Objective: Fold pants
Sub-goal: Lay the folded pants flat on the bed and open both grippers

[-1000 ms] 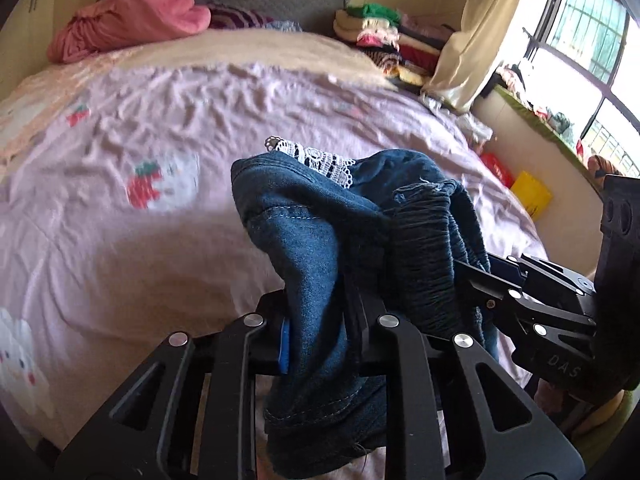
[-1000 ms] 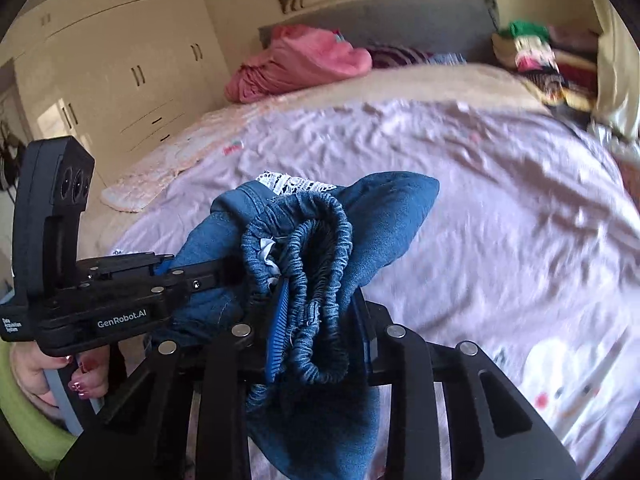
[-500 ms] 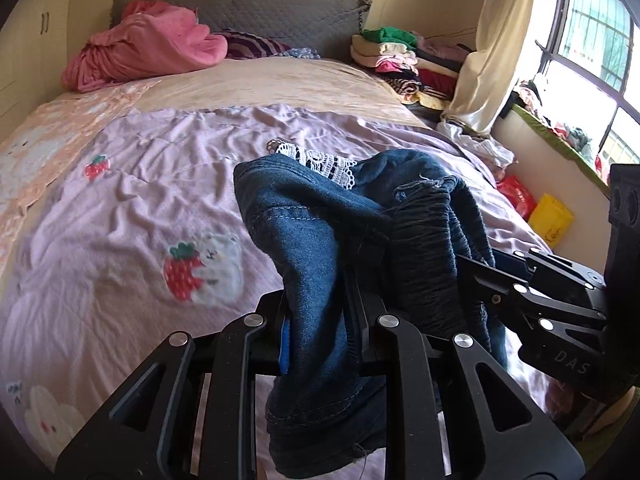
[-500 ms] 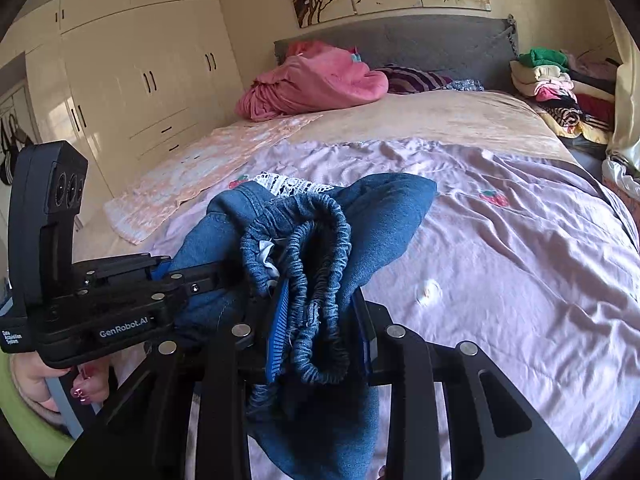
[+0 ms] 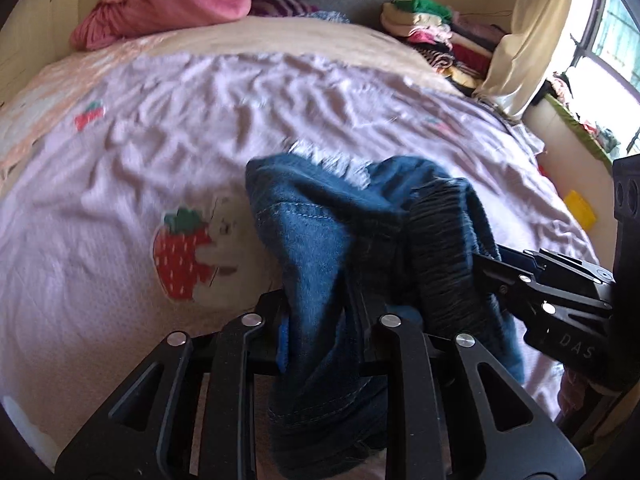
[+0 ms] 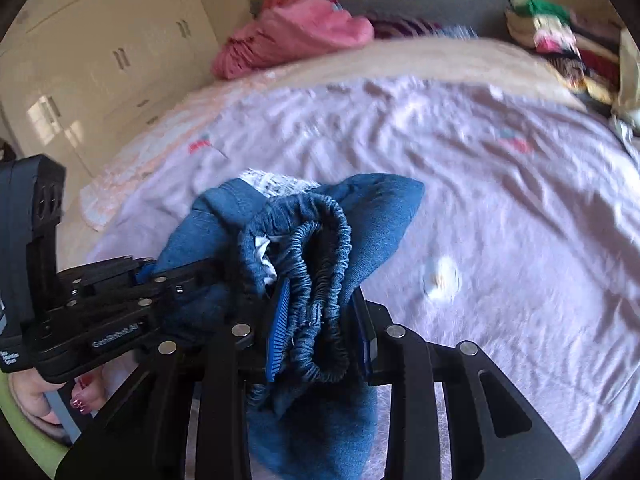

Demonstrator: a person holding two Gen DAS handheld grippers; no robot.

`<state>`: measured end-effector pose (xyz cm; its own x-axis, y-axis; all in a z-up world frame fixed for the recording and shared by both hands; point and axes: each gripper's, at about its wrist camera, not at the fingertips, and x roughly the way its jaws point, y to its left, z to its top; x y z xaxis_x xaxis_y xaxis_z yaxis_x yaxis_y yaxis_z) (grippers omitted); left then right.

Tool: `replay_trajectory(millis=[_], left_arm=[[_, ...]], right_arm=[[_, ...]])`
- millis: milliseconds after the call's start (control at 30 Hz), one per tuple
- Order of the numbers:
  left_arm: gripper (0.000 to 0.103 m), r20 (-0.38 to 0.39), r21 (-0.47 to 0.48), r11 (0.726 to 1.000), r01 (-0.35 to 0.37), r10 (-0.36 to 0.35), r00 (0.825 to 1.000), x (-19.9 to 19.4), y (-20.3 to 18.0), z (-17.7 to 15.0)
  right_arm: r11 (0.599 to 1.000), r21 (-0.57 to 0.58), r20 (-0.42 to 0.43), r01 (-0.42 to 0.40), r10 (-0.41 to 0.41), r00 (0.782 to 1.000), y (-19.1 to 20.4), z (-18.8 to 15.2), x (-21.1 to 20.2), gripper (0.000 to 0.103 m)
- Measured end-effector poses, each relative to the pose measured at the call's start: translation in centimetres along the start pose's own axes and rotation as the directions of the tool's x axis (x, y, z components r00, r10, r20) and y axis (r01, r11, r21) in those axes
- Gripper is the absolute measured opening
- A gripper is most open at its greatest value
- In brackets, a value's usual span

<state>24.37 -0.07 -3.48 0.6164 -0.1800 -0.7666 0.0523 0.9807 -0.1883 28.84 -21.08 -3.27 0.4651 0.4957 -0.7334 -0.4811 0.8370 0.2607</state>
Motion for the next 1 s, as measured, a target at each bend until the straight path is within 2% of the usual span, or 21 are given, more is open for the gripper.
replay_trajectory(millis=[167, 233, 267, 333, 367, 533, 800, 1000], left_arm=[[0.028, -0.013, -0.023, 1.0, 0.002, -0.002, 1.0, 0.7, 1.1, -0.5], [0.032, -0.015, -0.023, 1.0, -0.007, 0.006, 1.0, 0.8, 1.3, -0.6], [0.035, -0.015, -0.025, 1.0, -0.008, 0.008, 1.0, 0.8, 1.4, -0.6], [0.044, -0.012, -0.026, 0.999, -0.023, 0.022, 1.0, 0.6, 1.4, -0.7], [0.049, -0.01, -0.024, 0.999, -0.029, 0.029, 1.0, 0.3, 1.4, -0.8], [0.059, 0.009, -0.023, 0.999, -0.034, 0.034, 0.999, -2.0, 1.2, -1.9], [0.076, 0.044, -0.008, 0.999, -0.034, 0.034, 0.998, -6.5, 0.0, -5.0], [0.089, 0.05, 0.017, 0.999, -0.037, 0.036, 0.998, -8.6, -1.5, -8.2]], right_arm=[[0.997, 0.072, -0.018, 0.007, -0.006, 1.0, -1.6, -0.8, 0.9, 0.036], [0.996, 0.08, -0.024, 0.032, -0.03, 0.999, -1.9, -0.8, 1.1, 0.047], [0.995, 0.089, -0.027, 0.035, -0.033, 0.999, -2.1, -0.8, 1.2, 0.049], [0.992, 0.114, -0.028, 0.054, -0.051, 0.998, -2.4, -1.0, 0.7, 0.06], [0.992, 0.116, -0.022, 0.056, -0.054, 0.998, -2.6, -1.1, 0.3, 0.06], [0.992, 0.1, 0.02, 0.08, -0.083, 0.996, -2.2, -2.0, -2.6, 0.063], [0.992, 0.027, 0.121, 0.12, -0.123, 0.985, 0.0, -5.1, -8.7, 0.085], [0.987, 0.012, 0.152, 0.158, -0.158, 0.976, 1.1, -8.5, -11.2, 0.092]])
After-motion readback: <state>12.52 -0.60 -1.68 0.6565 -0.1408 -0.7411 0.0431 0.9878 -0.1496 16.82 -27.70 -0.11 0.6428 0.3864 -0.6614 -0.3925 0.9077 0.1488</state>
